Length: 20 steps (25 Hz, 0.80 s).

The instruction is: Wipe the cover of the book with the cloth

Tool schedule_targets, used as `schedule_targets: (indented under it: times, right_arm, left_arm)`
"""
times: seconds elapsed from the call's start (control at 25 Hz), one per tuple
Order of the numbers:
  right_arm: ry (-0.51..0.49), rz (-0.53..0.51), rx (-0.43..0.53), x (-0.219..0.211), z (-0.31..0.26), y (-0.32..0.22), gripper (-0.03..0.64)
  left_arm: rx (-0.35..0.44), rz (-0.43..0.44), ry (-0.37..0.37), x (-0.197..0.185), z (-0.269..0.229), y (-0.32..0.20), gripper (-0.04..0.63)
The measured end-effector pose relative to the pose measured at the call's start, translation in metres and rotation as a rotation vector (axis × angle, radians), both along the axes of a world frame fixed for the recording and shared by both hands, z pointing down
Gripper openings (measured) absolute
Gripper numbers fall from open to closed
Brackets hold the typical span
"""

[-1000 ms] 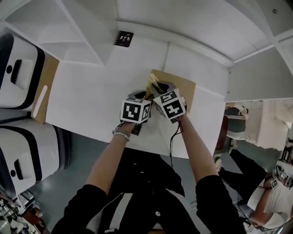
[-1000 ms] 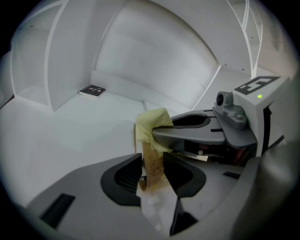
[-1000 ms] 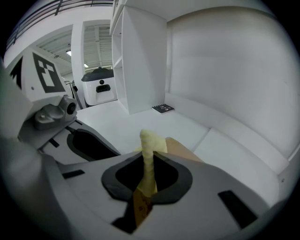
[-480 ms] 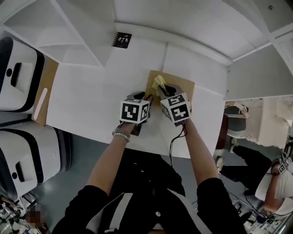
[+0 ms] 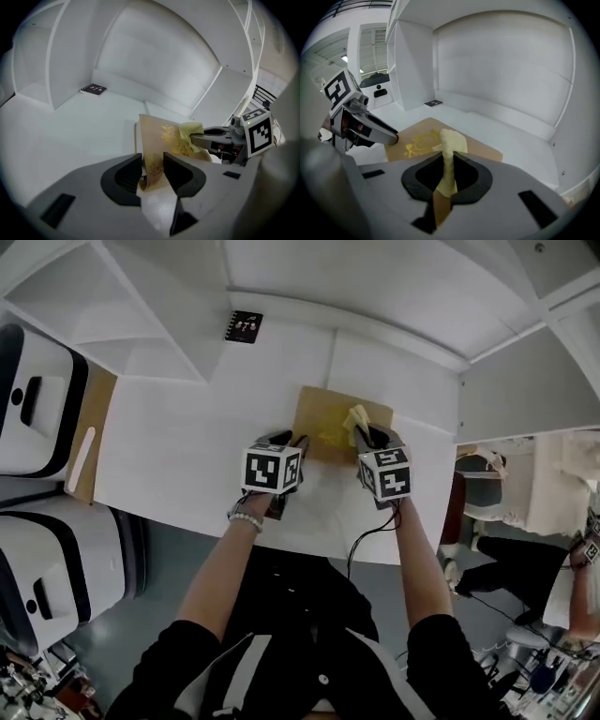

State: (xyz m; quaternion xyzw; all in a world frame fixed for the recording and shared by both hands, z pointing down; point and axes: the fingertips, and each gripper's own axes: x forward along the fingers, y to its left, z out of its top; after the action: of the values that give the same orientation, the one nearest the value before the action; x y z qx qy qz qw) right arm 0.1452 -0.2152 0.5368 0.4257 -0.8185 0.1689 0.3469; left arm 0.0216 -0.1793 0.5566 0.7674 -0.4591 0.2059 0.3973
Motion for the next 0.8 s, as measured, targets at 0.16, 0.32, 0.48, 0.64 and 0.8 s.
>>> schedule_targets:
  times: [0.16,0.32,0.48,0.64,0.8]
  right_arm:
    - [-0.001,0.076,-0.004,0.029,0.000,0.005,0.038]
    - [-0.008,0.145,-0.004,0.052,0.001,0.012,0.038]
    - [-0.004,0.185,-0.010,0.066,0.002,0.021,0.038]
    - [0.001,0.208,-0.009,0.070,0.002,0.025,0.038]
    - [0.013,0.220,-0.008,0.067,0.001,0.027,0.038]
  left_arm:
    - [0.000,0.001,-0.002,0.000,0.000,0.001,0.145]
    - [0.000,0.004,-0.005,0.000,0.000,0.000,0.146]
    - [-0.003,0.003,-0.004,0.000,0.000,0.000,0.146]
    - [-0.003,0.003,-0.006,0.000,0.000,0.000,0.146]
    - [-0.002,0.003,-0.010,-0.001,-0.001,0.000,0.146]
